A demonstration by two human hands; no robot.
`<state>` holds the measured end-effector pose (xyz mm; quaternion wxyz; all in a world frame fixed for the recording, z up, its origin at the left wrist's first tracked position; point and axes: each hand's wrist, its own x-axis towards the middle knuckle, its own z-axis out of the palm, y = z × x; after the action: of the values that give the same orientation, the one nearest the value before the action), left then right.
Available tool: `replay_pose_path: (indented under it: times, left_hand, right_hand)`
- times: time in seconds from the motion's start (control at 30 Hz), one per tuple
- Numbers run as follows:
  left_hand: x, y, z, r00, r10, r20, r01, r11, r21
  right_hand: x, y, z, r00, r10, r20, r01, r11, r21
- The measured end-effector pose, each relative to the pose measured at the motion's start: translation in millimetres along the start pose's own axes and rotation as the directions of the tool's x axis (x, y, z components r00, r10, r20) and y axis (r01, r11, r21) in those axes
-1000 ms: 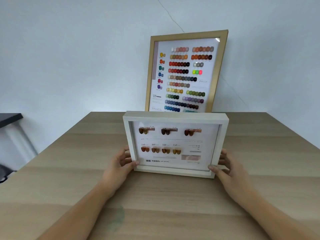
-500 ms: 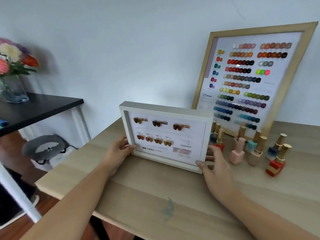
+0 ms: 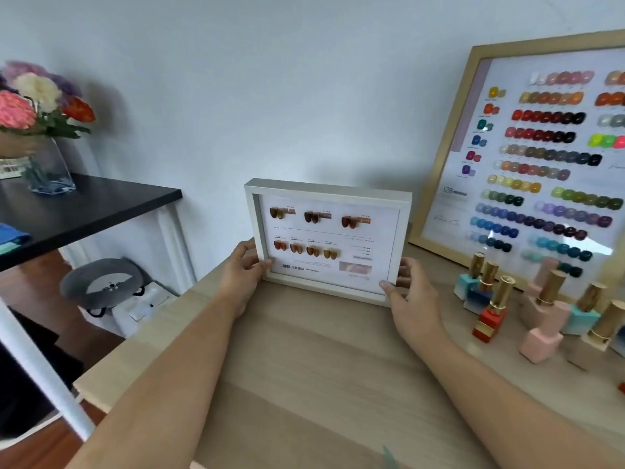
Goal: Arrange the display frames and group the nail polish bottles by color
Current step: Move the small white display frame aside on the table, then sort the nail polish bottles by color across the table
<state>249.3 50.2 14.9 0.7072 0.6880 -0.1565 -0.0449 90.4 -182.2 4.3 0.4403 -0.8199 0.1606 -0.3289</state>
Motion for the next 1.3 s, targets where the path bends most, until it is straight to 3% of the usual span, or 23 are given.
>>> replay_pose_path:
  times: [0.43,0.63,0.77,0.87,0.97,1.17,1.3]
  left_hand:
    - [26.5,-17.6,-3.0,0.993,0.068,-0.095,-0.055,0.990,0.127]
    - [-2.1,-12.4,3.6,0.967,0.045,-0.251,0.001,0.984,0.179]
    - [-43.4,0.2,18.0,0.940,0.108,-0.324,-0.031,0.972,0.234]
    - [-76.7,13.0,39.1,0.950,0.180,-0.256,-0.115,0.962,0.246]
    - [-107.9,25.0,75.5,0.973,0.211,-0.089,-0.182,0.947,0.263]
    - [-158.0,40.8,167.9,0.923,0.252,0.291,-0.326,0.913,0.246]
    - [-170.5,36.8,221.6,0.928,0.146,0.342,-0.260,0.912,0.317]
  right_hand:
    - [15.0,4.5,15.0,0.998,-0.002,0.063,0.001,1.000,0.015]
    - [1.1,-4.3,4.4,0.997,0.059,0.041,-0.058,0.998,-0.031]
    - [-30.4,-14.1,-18.6,0.999,-0.040,0.023,0.041,0.997,-0.063]
    - [-55.8,-21.4,-51.2,0.984,-0.170,0.048,0.175,0.977,-0.121]
    - [-76.1,-26.7,-92.5,0.969,-0.236,-0.074,0.227,0.967,-0.116]
    - [-112.1,-13.7,-168.9,0.926,-0.239,-0.293,0.195,0.966,-0.171]
    - [-122.1,11.9,-208.0,0.890,-0.130,-0.438,0.059,0.983,-0.172]
